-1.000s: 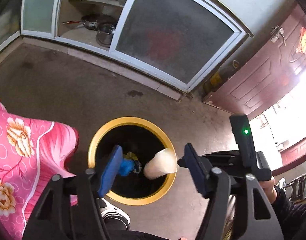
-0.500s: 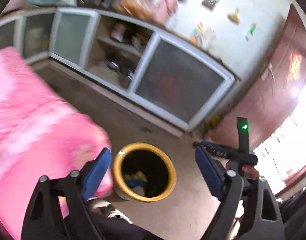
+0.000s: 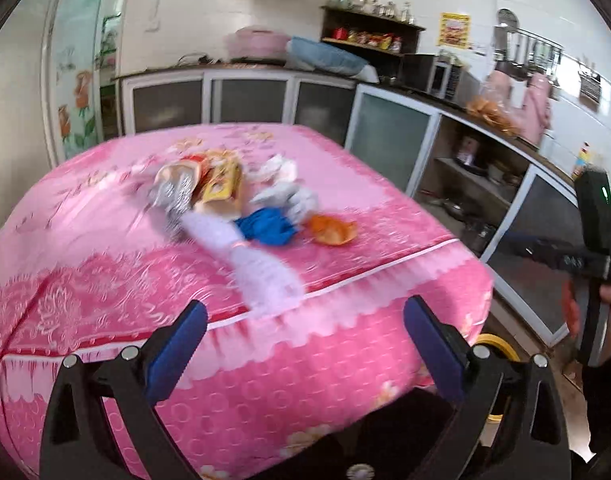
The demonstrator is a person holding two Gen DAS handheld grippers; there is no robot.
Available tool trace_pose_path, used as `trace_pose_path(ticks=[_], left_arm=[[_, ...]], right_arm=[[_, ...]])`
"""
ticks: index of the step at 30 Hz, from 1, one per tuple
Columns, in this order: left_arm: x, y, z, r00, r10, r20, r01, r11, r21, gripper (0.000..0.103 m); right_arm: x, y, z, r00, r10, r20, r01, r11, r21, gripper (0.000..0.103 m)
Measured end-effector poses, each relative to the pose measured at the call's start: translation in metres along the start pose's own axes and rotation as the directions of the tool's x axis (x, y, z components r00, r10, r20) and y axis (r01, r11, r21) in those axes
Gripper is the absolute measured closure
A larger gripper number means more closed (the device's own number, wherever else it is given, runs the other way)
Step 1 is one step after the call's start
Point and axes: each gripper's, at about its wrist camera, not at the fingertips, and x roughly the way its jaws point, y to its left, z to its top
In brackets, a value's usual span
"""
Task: Collect trash
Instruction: 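Grasp the white foam net with the left gripper while the right grasps the tissue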
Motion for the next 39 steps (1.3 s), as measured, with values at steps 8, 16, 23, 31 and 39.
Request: trace_pose_path(ticks=[8,16,23,31,39], left_arm=[[0.039,0.014,0.004,0.999,-0.038,-0.035,0.036,0.998,-0.052,0.008],[0.072,0.020,0.014,0.997,-0.031,-0.072,0.024,0.996,-0.092,0.008],[0.100,0.036,0.018,0.987,-0.072,-0.147,0.044,0.981,-0.188,0.008],[0.124,0.033,0.022,0.979,-0.077,-0.187,0.039,0.979,-0.202,0.033],[0.128,0.031,0.022,0.980,-0.065,-0.188,0.031,0.984,-0.175,0.074]], right_arm=[[0.079,0.053,0.059,0.993,0.049,-0.110,-0.062,0.991,-0.117,0.045],[0.136,0.071,0.113,0.971,0.096,-0.218,-0.123,0.986,-0.111,0.042],[0.188,0.075,0.127,0.953,0.058,-0.297,-0.088,0.992,-0.086,0.042],[0.217,0.081,0.121,0.928,-0.002,-0.372,-0.050,0.990,-0.130,0.073],[0.215,0.084,0.121,0.936,0.008,-0.353,-0.059,0.989,-0.135,0.090]])
